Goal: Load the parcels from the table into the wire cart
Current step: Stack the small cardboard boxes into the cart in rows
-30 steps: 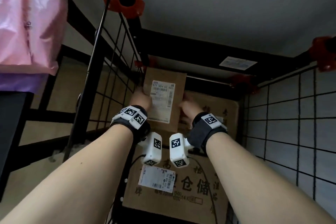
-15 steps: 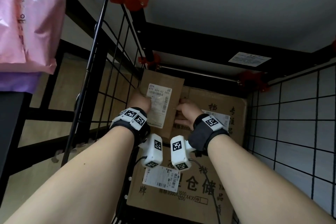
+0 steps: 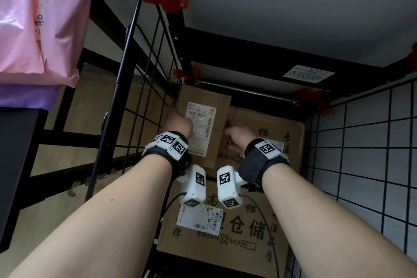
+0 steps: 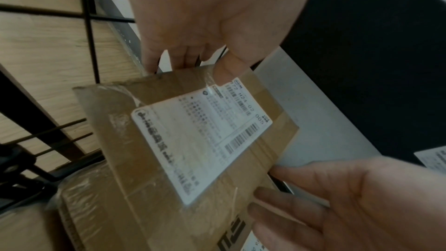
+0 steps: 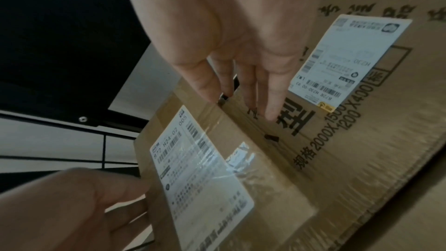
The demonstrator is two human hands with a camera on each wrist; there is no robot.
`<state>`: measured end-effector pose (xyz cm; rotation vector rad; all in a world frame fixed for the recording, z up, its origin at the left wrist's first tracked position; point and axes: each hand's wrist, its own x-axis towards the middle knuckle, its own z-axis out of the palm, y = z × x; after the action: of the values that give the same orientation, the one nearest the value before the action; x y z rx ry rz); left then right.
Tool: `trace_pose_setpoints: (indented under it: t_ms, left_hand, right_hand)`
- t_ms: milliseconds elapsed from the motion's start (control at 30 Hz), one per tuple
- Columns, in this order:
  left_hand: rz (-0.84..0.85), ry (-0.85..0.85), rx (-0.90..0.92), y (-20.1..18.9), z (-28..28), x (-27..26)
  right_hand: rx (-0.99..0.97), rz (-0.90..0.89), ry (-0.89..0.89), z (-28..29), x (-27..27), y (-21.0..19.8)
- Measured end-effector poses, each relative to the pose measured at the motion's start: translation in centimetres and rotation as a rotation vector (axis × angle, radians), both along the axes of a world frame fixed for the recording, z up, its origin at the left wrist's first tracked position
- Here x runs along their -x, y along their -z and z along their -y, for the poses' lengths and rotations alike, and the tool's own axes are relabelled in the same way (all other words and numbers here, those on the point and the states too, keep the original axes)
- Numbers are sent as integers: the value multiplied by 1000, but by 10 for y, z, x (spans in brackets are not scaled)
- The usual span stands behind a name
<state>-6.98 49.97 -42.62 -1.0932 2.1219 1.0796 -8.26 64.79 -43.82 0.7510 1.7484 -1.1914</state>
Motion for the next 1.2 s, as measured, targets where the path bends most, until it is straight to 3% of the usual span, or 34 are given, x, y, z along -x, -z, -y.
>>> trace_pose_setpoints:
  t_ms: [200,533,900,1200]
  left_hand:
    - [-33,91,9,-29,-6,4]
    - [-111,581,130,-118,-29,6]
    - [-325,980,323,-251,-11,-49]
    - [-523,1124,485,-341,24,-109]
  right_hand:
    - [-156,-153,-201,-15,5,-44]
    - [-236,-337,-243,-18,-12,-141]
    - [-539,-521,-371,11,-82,-275]
    - [-731,-669,-392,47,-149,-363]
